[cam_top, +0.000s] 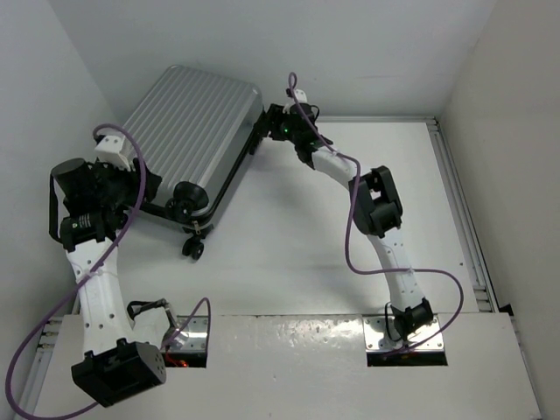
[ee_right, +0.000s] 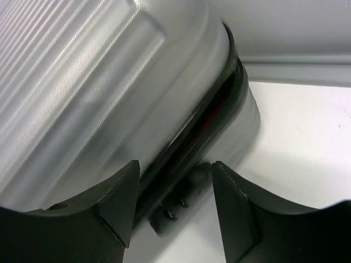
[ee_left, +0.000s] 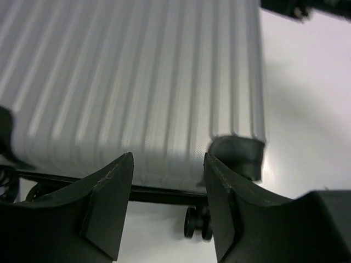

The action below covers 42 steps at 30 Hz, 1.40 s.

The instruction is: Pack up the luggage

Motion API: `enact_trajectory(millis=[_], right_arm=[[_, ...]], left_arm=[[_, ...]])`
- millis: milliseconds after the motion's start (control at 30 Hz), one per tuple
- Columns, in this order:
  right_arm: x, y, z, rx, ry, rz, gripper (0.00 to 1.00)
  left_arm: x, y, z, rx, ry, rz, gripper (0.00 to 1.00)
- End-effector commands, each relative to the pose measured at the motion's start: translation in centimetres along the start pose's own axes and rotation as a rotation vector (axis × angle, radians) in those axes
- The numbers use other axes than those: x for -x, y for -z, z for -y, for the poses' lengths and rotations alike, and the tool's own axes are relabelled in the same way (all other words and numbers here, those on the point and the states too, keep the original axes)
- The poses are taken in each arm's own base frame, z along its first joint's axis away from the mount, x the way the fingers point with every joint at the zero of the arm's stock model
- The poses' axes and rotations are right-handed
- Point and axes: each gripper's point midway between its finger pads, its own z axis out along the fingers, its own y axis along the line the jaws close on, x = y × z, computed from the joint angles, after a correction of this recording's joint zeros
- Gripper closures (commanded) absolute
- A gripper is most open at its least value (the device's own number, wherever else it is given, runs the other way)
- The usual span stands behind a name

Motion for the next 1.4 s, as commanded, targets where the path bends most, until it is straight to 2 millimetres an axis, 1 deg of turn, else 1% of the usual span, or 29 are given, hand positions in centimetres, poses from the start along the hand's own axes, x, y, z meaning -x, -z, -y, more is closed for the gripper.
enact_trajectory(millis=[0, 33, 67, 100, 167, 200, 233, 300, 367, 400, 500, 567, 600, 633, 667, 700, 733, 767, 867, 900, 933, 1000, 1033, 1067, 1100, 1133, 1167, 1267, 1367], right_arm=[[1.2, 1.8, -1.1, 0.052, 0.035, 0.03, 0.44], [2.6, 2.8, -2.0, 0.071, 0.066, 0.053, 0.43], [1.0, 3.4, -1.7, 0.086, 0.07, 0.018, 0.43], [3.6, 5.1, -4.0, 0.144, 0.092, 0.055, 0.39], [1.1, 6.4, -2.8, 0.165, 0.125, -0.008, 0.36], [2.3, 7.9, -3.7, 0.19, 0.144, 0.011, 0.33], [2.0, 8.4, -3.0, 0.193, 0.182, 0.01, 0.33], [2.7, 9.8, -3.1, 0.204, 0.238, 0.024, 0.32], [3.9, 10.5, -2.5, 0.198, 0.247, 0.041, 0.32], [3.9, 10.7, -2.5, 0.198, 0.245, 0.038, 0.32], [4.0, 11.5, -0.9, 0.169, 0.231, 0.019, 0.34], [3.8, 12.2, -0.1, 0.154, 0.223, 0.005, 0.37], [4.2, 12.6, -0.1, 0.153, 0.221, 0.01, 0.39], [4.0, 12.9, 0.1, 0.155, 0.222, 0.006, 0.4], [3.1, 13.1, 0.8, 0.143, 0.215, -0.014, 0.41], [3.3, 13.4, 0.9, 0.139, 0.216, -0.011, 0.42], [3.5, 13.7, 0.9, 0.141, 0.22, -0.01, 0.43], [2.9, 13.9, 1.5, 0.131, 0.214, -0.022, 0.43], [2.7, 14.5, 2.3, 0.114, 0.204, -0.036, 0.46], [2.6, 14.7, 2.4, 0.111, 0.207, -0.039, 0.46], [2.5, 15.0, 2.8, 0.105, 0.203, -0.044, 0.47], [2.1, 15.3, 2.9, 0.103, 0.205, -0.058, 0.47], [1.8, 15.5, 3.1, 0.103, 0.202, -0.065, 0.47], [1.9, 15.6, 3.1, 0.1, 0.204, -0.064, 0.47], [1.7, 15.8, 3.1, 0.099, 0.206, -0.071, 0.47], [1.7, 16.0, 3.3, 0.096, 0.206, -0.072, 0.47], [1.4, 16.0, 3.3, 0.095, 0.205, -0.084, 0.47], [0.9, 16.4, 3.8, 0.088, 0.204, -0.103, 0.47], [0.7, 16.9, 4.1, 0.077, 0.203, -0.118, 0.47]], left_arm=[[-0.5, 0.9, 4.2, -0.236, -0.148, -0.031, 0.41], [-0.8, 1.2, 4.9, -0.265, -0.162, -0.048, 0.41], [-1.6, 1.8, 5.6, -0.303, -0.202, -0.102, 0.41], [-1.9, 2.1, 6.0, -0.323, -0.221, -0.128, 0.41], [-2.3, 2.6, 6.0, -0.331, -0.248, -0.176, 0.37], [-3.1, 2.7, 5.4, -0.29, -0.26, -0.217, 0.37], [-2.9, 2.8, 4.5, -0.233, -0.24, -0.219, 0.36], [-0.7, 3.1, 0.7, -0.001, -0.179, -0.16, 0.36], [1.1, 3.8, -1.3, 0.15, -0.121, -0.079, 0.32], [3.0, 3.8, -2.8, 0.249, -0.062, -0.003, 0.3], [6.9, 3.6, -5.1, 0.373, 0.031, 0.122, 0.24], [8.2, 3.3, -8.2, 0.505, 0.095, 0.147, 0.24], [10.1, 3.3, -9.2, 0.543, 0.116, 0.184, 0.26], [9.3, 1.3, -11.5, 0.59, 0.137, 0.133, 0.26], [9.5, 0.4, -12.5, 0.611, 0.143, 0.117, 0.29], [11.1, 0.0, -13.2, 0.621, 0.148, 0.14, 0.34], [11.6, -0.8, -14.4, 0.631, 0.151, 0.139, 0.36], [10.3, -3.2, -16.5, 0.658, 0.17, 0.082, 0.39], [12.1, -6.0, -18.6, 0.628, 0.161, 0.087, 0.52], [10.1, -8.8, -20.1, 0.61, 0.17, 0.025, 0.58], [11.6, -9.3, -20.9, 0.601, 0.148, 0.041, 0.62], [11.1, -11.6, -22.4, 0.569, 0.144, 0.012, 0.63], [8.3, -14.5, -24.3, 0.564, 0.162, -0.061, 0.63], [10.6, -14.6, -25.0, 0.58, 0.148, -0.027, 0.63], [10.6, -15.7, -25.6, 0.571, 0.139, -0.033, 0.63], [12.7, -16.0, -26.1, 0.588, 0.108, 0.007, 0.61], [10.6, -18.5, -26.8, 0.585, 0.08, -0.042, 0.61], [9.3, -21.3, -26.7, 0.55, -0.027, -0.089, 0.57], [6.3, -24.5, -26.2, 0.487, -0.072, -0.141, 0.57]])
